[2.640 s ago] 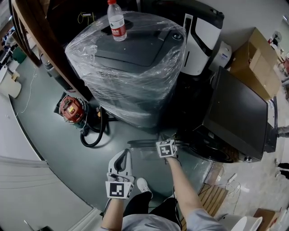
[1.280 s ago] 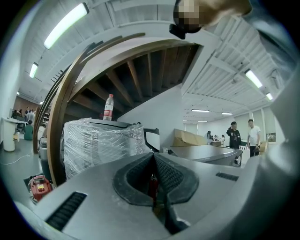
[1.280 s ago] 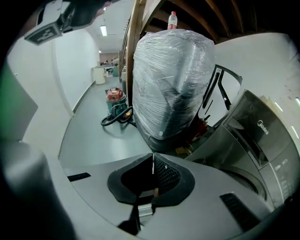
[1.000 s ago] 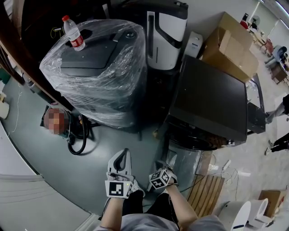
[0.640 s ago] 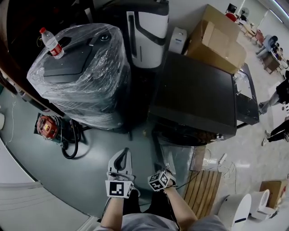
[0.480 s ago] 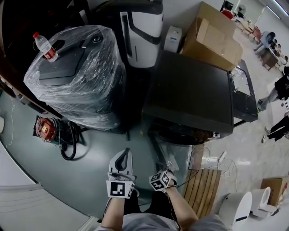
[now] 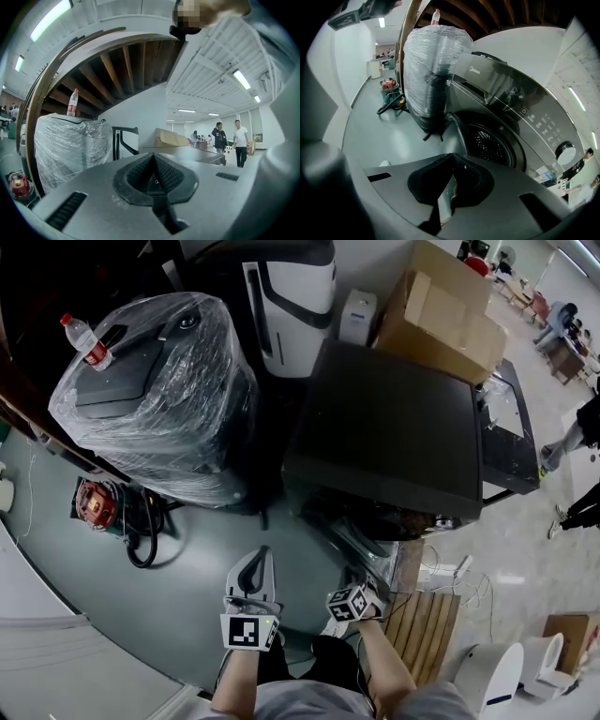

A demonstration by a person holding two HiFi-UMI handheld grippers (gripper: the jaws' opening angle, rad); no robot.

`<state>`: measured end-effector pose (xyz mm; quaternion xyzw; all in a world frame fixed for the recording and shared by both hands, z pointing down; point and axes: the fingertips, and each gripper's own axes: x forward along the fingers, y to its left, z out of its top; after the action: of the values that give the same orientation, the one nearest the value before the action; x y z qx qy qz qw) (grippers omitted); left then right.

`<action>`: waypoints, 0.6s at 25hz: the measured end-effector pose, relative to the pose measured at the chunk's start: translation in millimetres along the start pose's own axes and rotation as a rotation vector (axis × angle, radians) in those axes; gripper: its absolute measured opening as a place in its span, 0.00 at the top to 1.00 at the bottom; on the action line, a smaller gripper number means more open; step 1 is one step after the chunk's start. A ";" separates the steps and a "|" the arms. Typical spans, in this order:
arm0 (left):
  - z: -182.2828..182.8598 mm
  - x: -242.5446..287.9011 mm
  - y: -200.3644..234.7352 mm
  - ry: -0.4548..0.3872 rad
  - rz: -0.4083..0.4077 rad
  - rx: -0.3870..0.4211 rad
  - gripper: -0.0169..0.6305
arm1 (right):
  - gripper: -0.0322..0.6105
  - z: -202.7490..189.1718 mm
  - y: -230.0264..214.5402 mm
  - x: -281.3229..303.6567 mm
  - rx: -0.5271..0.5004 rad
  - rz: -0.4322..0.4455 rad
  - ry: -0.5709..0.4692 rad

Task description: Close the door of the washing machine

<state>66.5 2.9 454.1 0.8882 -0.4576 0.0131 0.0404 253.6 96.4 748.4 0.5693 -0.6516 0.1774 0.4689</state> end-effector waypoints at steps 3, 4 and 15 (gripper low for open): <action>-1.6 2.6 -3.2 0.002 0.012 0.002 0.97 | 0.95 -4.5 -24.3 9.8 -0.009 -0.028 0.004; -2.5 3.6 -3.8 0.004 0.017 0.003 0.97 | 0.95 -4.9 -32.1 13.3 -0.019 -0.037 0.004; -7.3 18.6 -13.3 0.017 0.047 0.011 0.97 | 0.95 4.6 -111.6 59.9 -0.072 -0.103 0.019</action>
<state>88.2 -3.9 461.7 0.8773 -0.4778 0.0240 0.0389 358.4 26.2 761.1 0.5831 -0.6231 0.1349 0.5035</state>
